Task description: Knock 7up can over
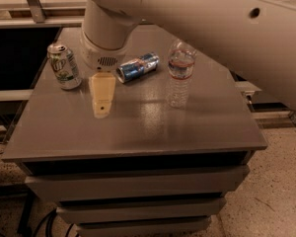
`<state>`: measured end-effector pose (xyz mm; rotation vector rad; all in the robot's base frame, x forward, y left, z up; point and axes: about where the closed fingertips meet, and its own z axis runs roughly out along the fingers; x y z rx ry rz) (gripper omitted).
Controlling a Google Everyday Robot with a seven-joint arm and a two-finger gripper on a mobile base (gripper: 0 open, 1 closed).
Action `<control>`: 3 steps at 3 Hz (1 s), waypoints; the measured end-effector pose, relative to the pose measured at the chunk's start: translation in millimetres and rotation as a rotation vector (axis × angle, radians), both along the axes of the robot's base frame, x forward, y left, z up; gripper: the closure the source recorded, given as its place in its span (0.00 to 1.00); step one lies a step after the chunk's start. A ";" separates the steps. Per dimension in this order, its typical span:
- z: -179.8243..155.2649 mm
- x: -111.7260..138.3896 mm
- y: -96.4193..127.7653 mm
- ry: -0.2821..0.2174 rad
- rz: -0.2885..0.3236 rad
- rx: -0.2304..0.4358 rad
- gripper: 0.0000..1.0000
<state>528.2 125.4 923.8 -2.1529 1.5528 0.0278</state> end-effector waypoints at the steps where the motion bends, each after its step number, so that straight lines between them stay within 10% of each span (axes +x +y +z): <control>1: -6.6 1.6 15.2 -0.008 0.025 0.056 0.00; 3: -12.2 1.8 44.3 -0.007 0.136 0.147 0.00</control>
Offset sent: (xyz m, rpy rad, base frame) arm 0.0068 0.0470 -0.0165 0.1678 -0.0036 0.1310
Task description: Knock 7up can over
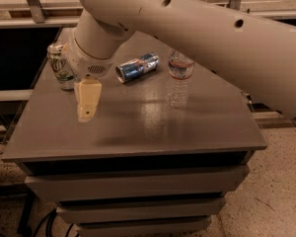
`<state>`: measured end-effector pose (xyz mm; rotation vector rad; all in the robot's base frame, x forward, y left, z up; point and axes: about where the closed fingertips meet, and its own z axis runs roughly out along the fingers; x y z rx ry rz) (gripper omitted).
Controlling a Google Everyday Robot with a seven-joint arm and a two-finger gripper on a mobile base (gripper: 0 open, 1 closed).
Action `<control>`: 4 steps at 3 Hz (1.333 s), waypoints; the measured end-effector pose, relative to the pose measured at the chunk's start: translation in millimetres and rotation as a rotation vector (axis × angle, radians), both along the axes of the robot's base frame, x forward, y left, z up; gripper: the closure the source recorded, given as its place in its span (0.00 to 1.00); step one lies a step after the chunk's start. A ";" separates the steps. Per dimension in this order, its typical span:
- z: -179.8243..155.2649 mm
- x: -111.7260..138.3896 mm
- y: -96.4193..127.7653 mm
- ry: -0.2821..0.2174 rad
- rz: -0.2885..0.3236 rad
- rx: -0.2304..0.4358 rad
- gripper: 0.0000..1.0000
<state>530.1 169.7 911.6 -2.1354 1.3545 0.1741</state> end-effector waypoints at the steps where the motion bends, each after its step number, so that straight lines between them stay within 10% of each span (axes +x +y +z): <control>1: 0.2 -3.3 9.9 0.000 0.051 0.030 0.00; 4: -1.1 -20.1 35.4 0.033 0.189 0.090 0.00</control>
Offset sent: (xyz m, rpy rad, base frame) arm -0.0100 0.0220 0.0036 0.0906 0.0011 0.1316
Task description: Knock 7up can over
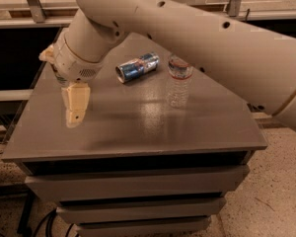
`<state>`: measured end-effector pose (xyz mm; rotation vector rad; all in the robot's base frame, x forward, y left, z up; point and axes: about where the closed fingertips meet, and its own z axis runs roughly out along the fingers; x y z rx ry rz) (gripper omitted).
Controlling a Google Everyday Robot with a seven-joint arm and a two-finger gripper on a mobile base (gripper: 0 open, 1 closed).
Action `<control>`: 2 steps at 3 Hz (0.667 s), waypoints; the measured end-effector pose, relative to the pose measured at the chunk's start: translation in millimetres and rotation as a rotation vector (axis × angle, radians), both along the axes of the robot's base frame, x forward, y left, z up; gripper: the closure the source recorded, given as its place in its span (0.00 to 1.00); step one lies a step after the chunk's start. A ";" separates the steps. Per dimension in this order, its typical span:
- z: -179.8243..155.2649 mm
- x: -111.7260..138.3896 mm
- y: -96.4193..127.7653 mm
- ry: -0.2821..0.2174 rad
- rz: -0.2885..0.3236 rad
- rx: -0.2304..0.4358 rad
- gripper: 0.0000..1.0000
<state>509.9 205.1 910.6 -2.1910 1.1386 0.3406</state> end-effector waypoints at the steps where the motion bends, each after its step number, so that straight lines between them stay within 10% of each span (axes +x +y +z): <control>1: -4.0 -2.1 9.2 0.014 0.042 0.001 0.00; 2: -10.5 0.6 12.9 0.015 0.033 -0.016 0.00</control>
Offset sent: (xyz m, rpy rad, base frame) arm 0.0079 0.0145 -0.0203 -0.0400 0.0199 0.0056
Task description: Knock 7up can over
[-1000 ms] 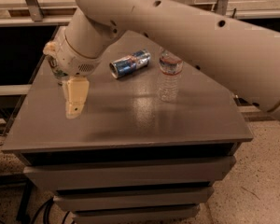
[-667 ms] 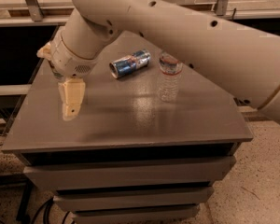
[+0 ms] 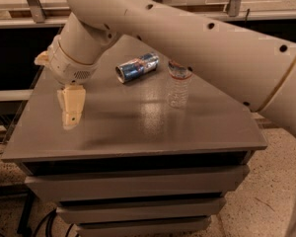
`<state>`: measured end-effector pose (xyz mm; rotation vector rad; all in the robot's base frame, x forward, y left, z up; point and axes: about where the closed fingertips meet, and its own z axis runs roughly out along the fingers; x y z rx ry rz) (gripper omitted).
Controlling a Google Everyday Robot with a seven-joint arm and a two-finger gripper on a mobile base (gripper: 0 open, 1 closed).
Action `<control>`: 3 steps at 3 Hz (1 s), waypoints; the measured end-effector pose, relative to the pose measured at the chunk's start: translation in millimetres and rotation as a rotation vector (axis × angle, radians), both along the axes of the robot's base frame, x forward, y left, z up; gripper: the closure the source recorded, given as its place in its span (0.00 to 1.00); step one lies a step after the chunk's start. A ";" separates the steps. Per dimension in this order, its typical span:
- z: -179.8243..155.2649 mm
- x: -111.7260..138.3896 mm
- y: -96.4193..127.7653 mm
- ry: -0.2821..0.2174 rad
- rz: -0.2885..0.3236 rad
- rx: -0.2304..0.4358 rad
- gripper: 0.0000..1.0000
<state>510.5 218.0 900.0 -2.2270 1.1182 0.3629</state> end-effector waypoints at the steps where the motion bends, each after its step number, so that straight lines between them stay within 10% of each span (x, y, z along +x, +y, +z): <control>1: -10.2 7.8 -1.7 0.007 -0.035 -0.029 0.00; 3: -25.9 28.3 -7.2 0.009 -0.098 -0.069 0.00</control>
Offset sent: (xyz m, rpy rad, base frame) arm 0.0293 -0.0080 -0.0334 -0.0790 0.0342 -0.0982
